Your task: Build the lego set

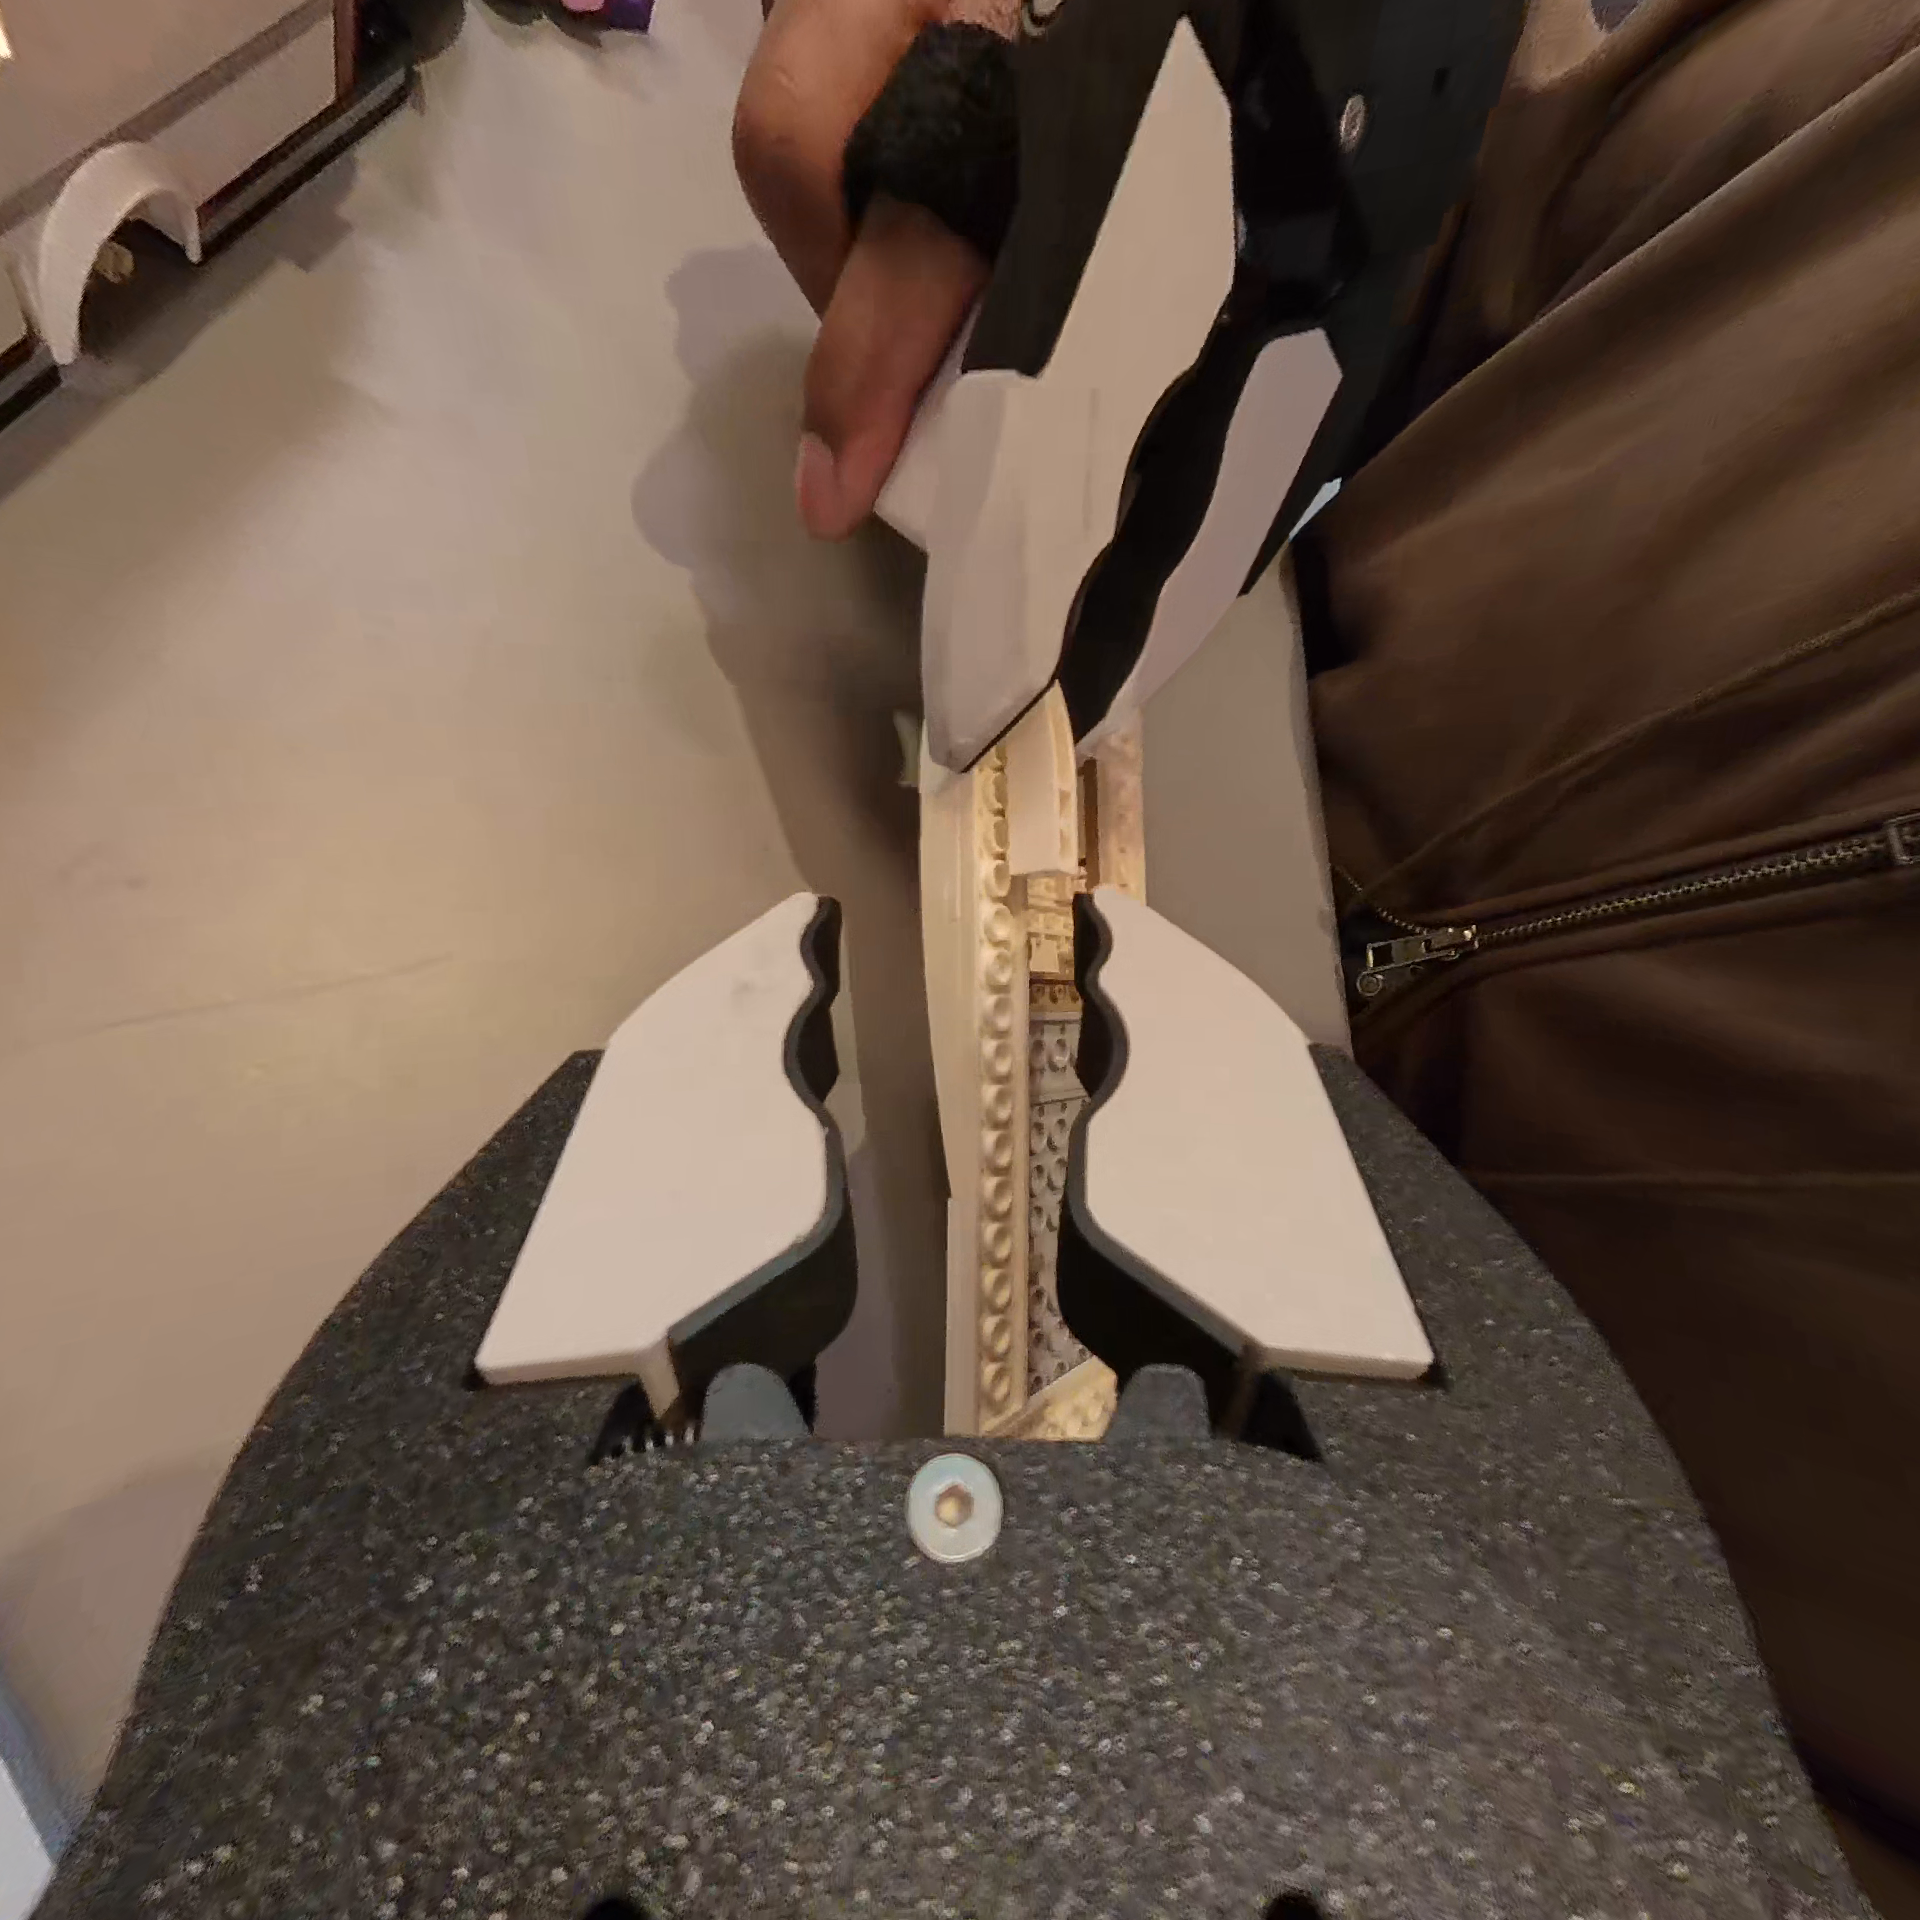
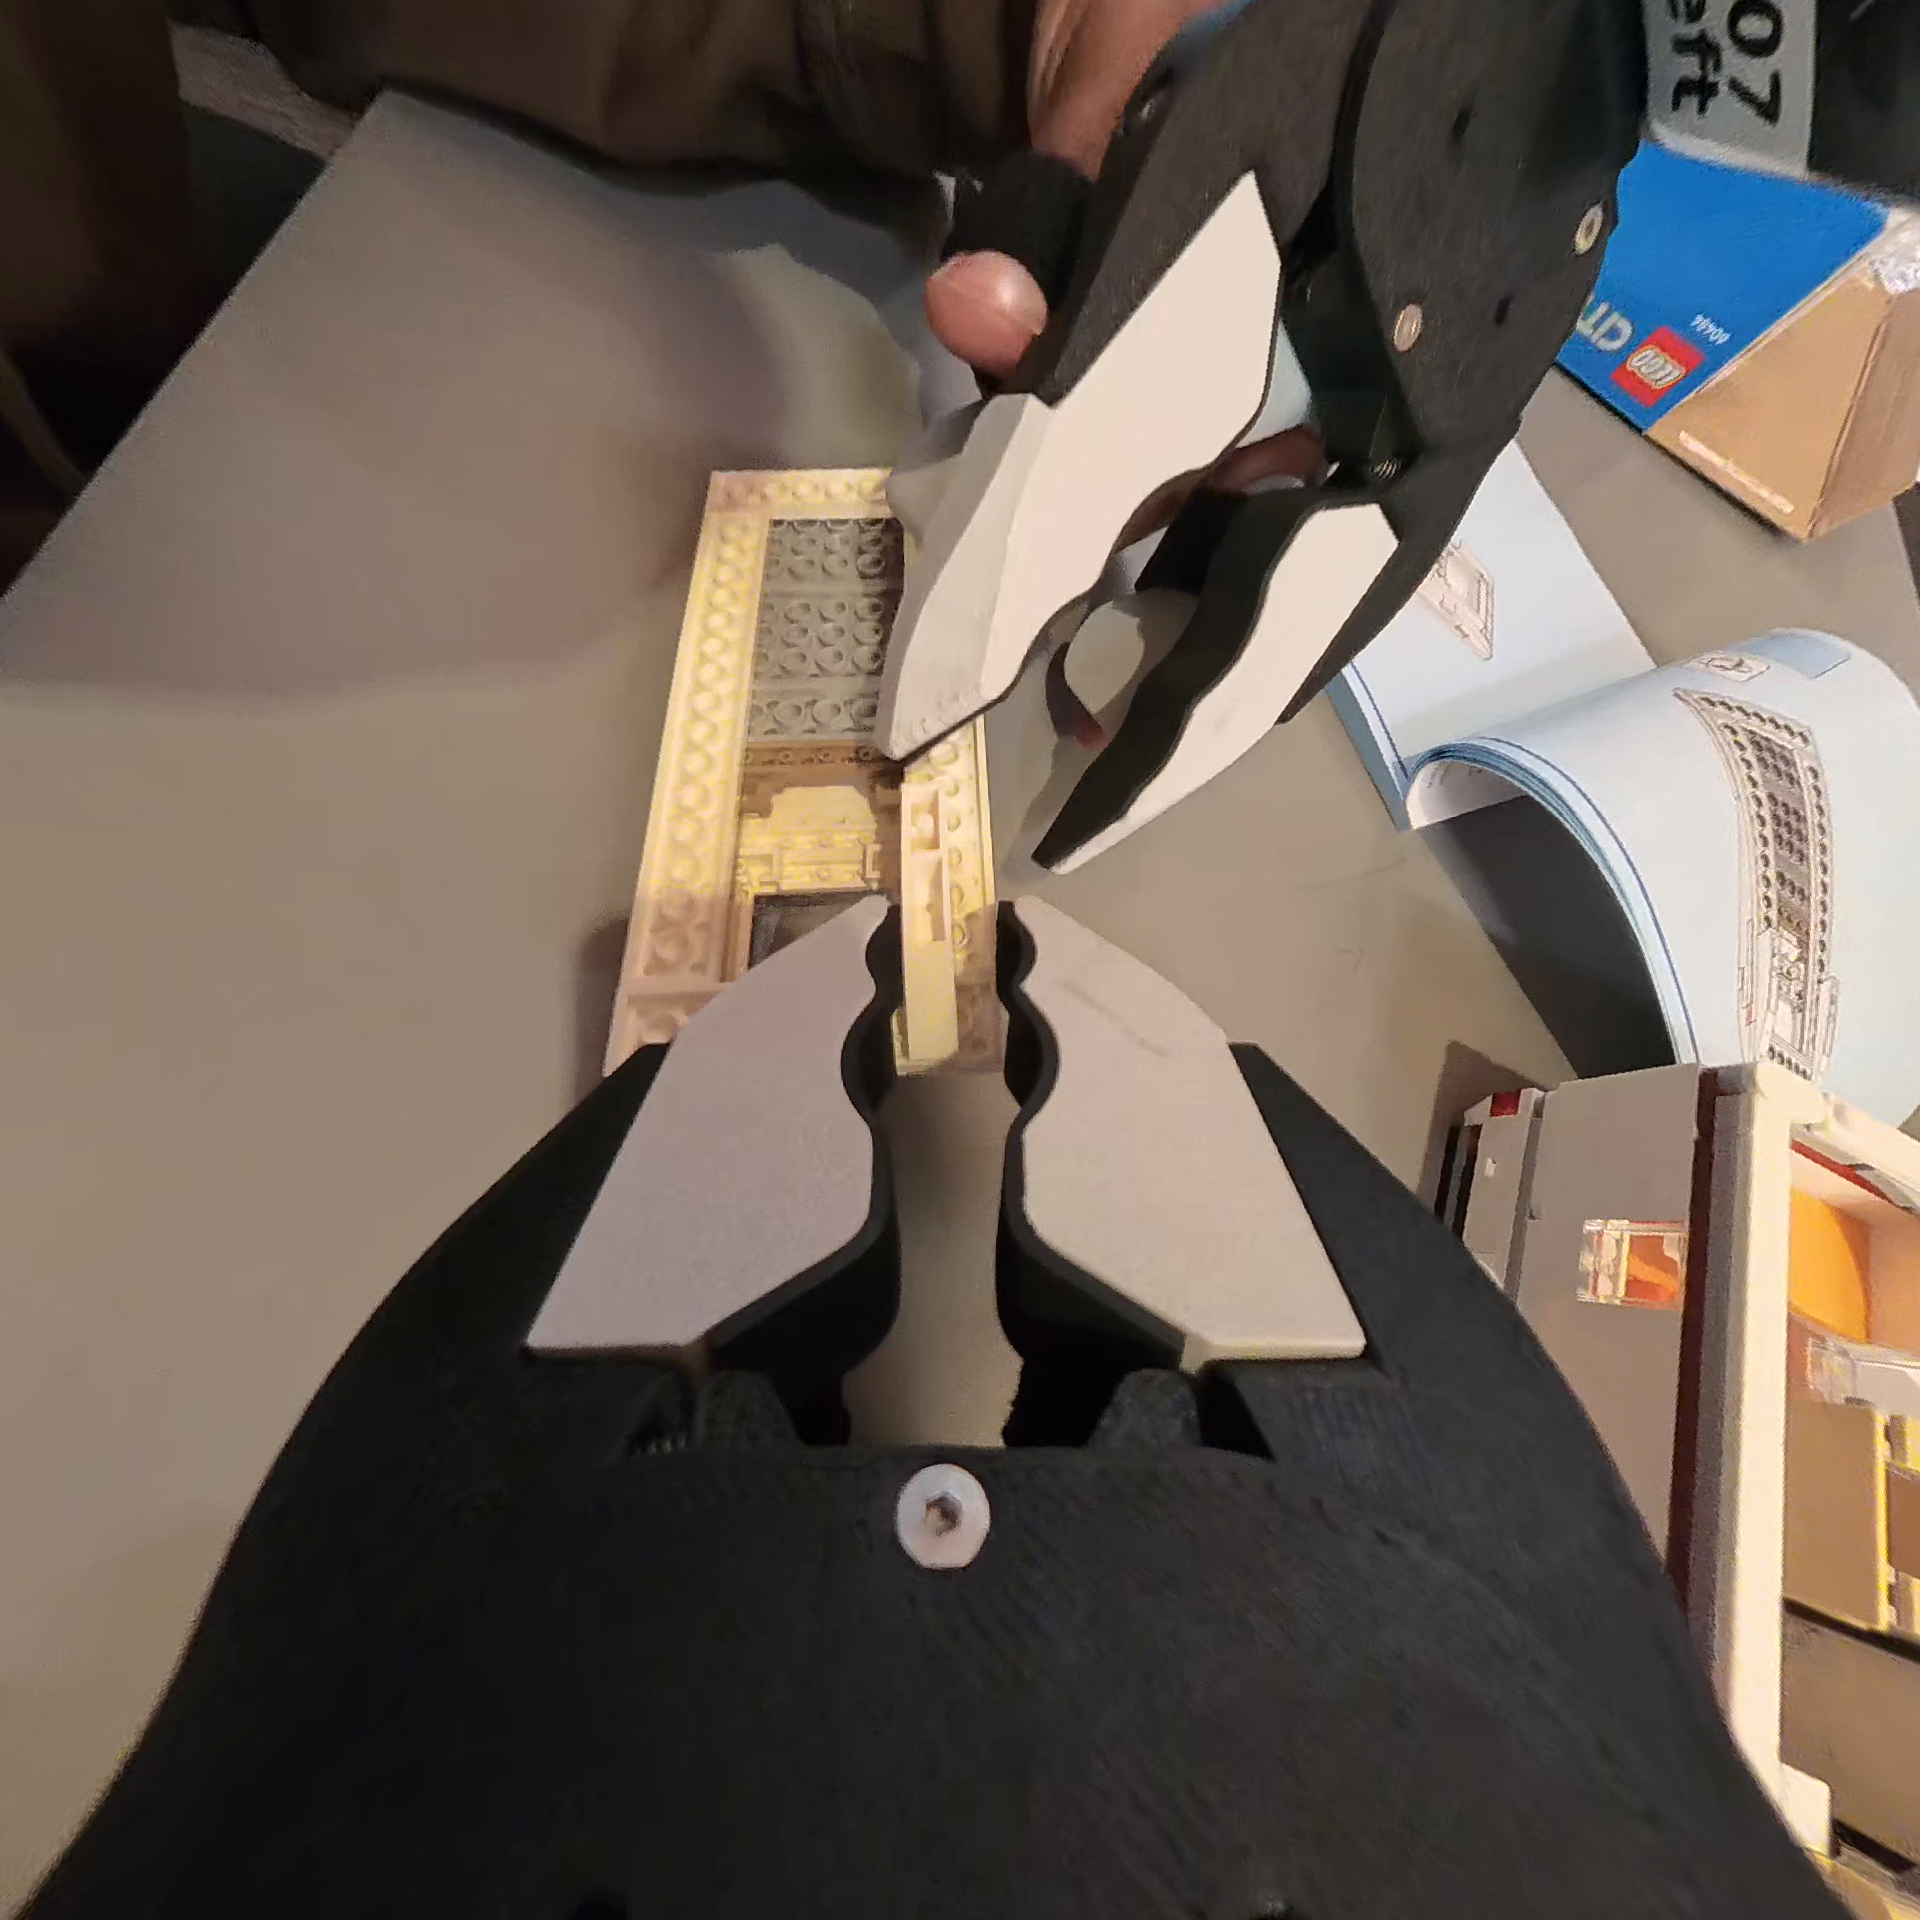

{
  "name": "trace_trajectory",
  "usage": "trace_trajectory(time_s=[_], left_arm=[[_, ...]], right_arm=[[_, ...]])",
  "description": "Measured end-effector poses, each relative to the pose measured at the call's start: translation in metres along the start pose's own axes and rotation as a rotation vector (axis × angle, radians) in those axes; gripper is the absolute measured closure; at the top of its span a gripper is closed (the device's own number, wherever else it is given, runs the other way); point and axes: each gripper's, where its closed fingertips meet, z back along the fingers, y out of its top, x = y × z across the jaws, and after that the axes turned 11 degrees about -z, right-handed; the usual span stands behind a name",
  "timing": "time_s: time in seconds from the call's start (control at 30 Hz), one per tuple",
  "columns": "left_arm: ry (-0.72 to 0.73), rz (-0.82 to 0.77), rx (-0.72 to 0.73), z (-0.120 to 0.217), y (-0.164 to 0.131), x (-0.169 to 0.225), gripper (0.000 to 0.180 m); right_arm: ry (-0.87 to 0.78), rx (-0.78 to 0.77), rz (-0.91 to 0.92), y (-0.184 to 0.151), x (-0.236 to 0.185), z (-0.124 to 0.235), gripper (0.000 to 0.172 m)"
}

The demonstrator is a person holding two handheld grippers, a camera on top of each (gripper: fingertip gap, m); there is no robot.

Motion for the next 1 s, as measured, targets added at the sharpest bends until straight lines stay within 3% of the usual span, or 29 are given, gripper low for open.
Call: trace_trajectory(time_s=[0.4, 0.57, 1.0], left_arm=[[-0.264, 0.001, 0.005, -0.021, 0.006, 0.021, 0.147], [-0.27, 0.017, 0.023, -0.028, 0.009, 0.027, 0.14], [-0.266, -0.009, 0.013, -0.036, 0.004, 0.039, 0.142]], right_arm=[[0.071, 0.041, 0.004, -0.001, -0.009, 0.011, 0.155], [0.093, 0.045, -0.004, -0.004, -0.013, 0.014, 0.155], [0.2, 0.069, -0.034, -0.006, -0.026, 0.015, 0.155]])
